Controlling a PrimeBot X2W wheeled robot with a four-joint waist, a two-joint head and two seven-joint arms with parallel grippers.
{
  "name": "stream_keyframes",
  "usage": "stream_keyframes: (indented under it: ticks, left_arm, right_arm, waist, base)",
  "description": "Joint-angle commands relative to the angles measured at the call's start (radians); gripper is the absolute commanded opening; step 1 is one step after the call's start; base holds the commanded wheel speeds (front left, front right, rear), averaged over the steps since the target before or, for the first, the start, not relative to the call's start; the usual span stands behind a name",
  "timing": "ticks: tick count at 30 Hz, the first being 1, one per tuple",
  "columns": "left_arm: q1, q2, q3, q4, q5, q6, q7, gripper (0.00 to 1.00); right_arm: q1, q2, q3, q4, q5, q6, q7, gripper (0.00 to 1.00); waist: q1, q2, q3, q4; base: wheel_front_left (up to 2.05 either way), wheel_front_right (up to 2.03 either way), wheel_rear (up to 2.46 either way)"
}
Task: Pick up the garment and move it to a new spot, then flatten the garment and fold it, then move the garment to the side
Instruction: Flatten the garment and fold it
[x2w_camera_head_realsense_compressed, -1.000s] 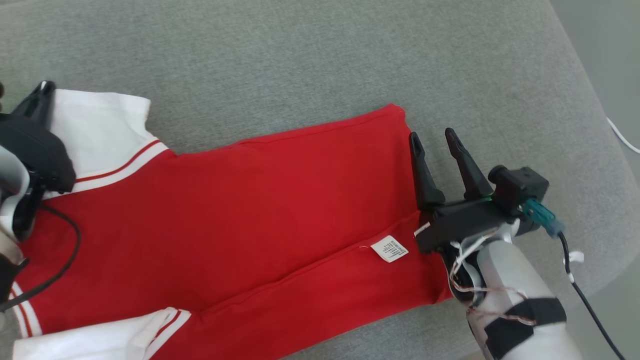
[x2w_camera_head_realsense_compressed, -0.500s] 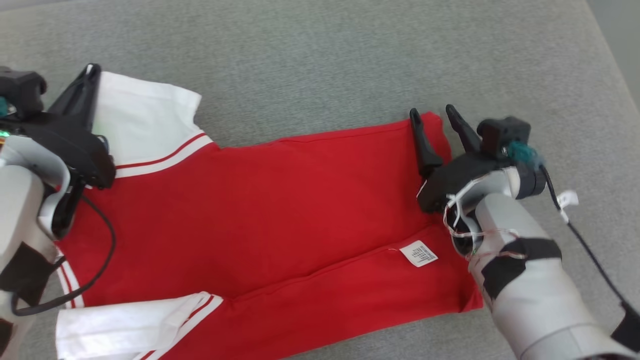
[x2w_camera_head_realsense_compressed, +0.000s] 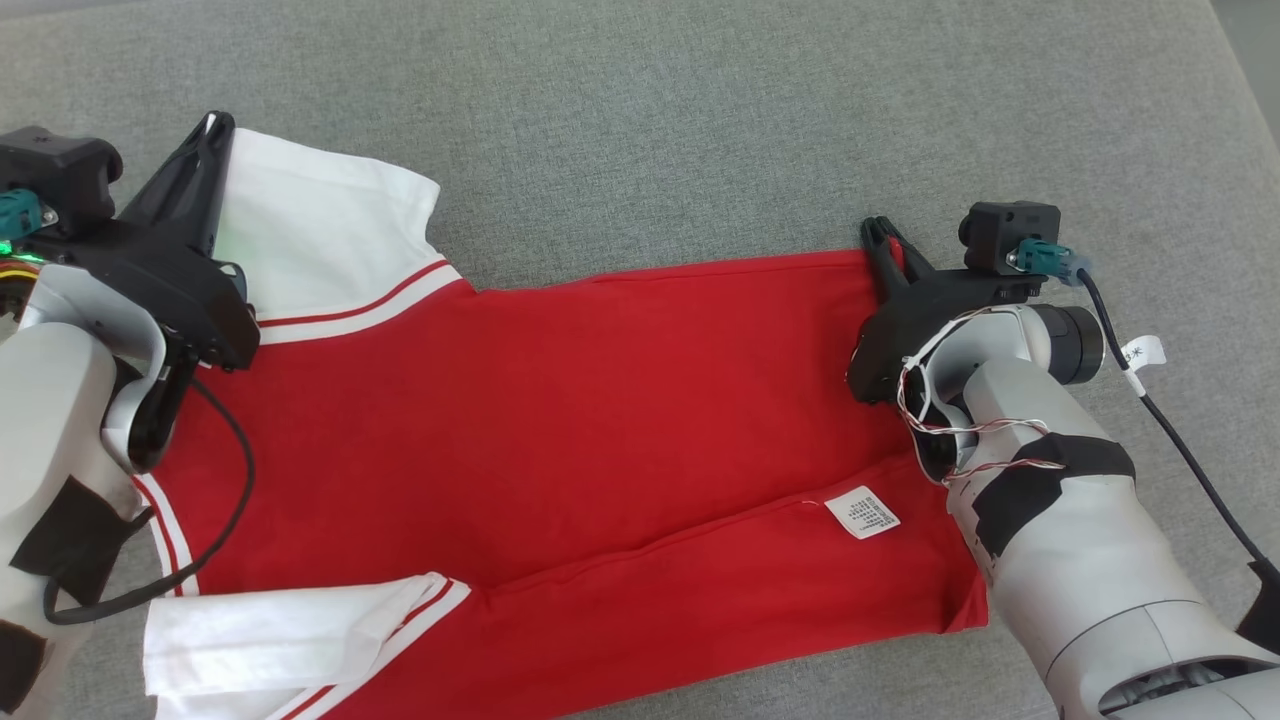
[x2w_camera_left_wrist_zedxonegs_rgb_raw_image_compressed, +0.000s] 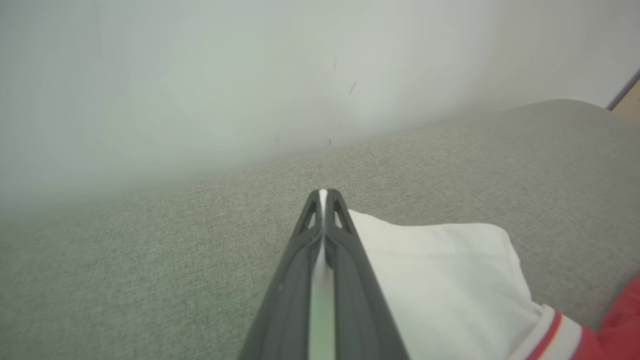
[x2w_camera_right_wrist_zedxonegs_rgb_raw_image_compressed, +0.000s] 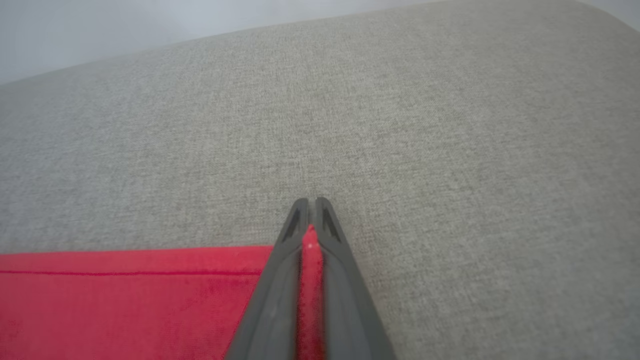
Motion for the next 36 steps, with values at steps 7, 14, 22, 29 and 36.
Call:
stream_keyframes:
  ticks: [7,14,22,29,36]
  left_arm:
    - [-0.015,0.007,-0.005,0.020,-0.027,0.001,-0.026,0.00]
    - [-0.028,-0.004,0.012,0.038,-0.028,0.005,-0.072,0.00]
    - [0.073,-0.025,0.012,-0.006,-0.056,0.003,-0.102,0.00]
    - [0.287,-0.028,0.066,-0.208,-0.053,0.025,-0.115,0.00]
    - [0.559,-0.067,0.152,-0.464,0.007,0.079,-0.114,0.00]
  right_arm:
    - [-0.035,0.003,0.012,0.019,0.012,0.001,-0.056,0.00]
    - [-0.064,-0.006,-0.008,0.035,-0.025,0.001,-0.104,0.00]
    - [0.024,-0.015,-0.009,-0.003,-0.023,0.001,-0.118,0.00]
    - [0.234,-0.069,-0.008,-0.227,0.004,0.001,-0.118,0.00]
    - [0.451,-0.121,-0.009,-0.426,0.042,0.001,-0.118,0.00]
  waist:
    - [0.0000,0.0000,-0.005,0.007]
    - [0.0000,0.0000,-0.034,0.027]
    - [0.0000,0.0000,-0.094,0.061]
    - [0.0000,0.0000,-0.160,0.107]
    - [0.0000,0.0000,-0.206,0.143]
  base:
    - [0.00,0.00,0.00]
    - [0.00,0.00,0.00]
    - [0.00,0.00,0.00]
    - [0.00,0.00,0.00]
    - [0.00,0.00,0.00]
